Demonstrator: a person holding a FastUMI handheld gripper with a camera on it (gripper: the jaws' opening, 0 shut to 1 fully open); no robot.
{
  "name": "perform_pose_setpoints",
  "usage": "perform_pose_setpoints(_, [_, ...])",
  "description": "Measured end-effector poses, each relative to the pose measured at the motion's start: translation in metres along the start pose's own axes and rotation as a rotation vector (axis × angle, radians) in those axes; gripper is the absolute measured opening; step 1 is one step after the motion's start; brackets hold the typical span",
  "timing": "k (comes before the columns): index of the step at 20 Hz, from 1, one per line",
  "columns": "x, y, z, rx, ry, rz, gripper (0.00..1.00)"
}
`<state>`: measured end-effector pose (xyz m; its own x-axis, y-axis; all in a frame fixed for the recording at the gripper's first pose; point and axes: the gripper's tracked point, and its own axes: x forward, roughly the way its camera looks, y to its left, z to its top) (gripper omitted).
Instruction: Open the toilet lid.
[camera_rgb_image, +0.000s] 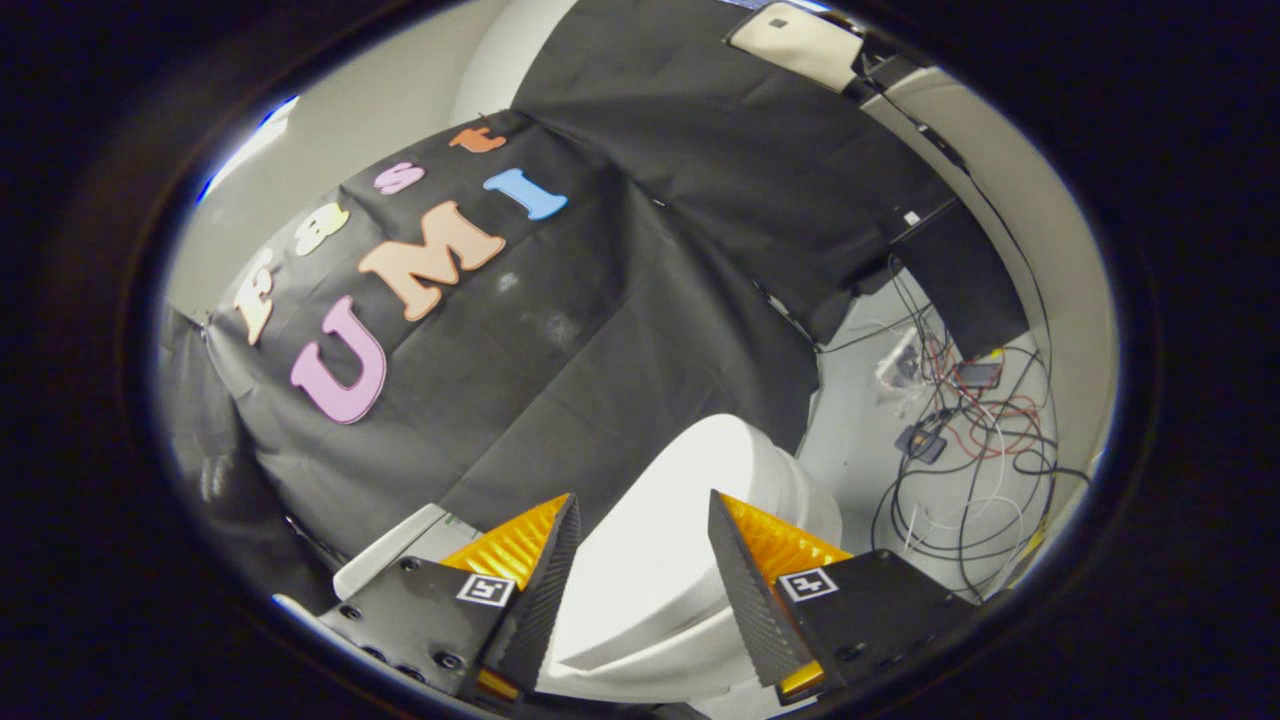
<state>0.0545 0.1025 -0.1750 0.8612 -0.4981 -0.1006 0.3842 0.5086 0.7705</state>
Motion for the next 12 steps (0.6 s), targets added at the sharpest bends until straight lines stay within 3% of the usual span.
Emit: perform_pose_setpoints(12, [-0.009,-0.033,-0.047,0.153,0.061,-0.083,0.81])
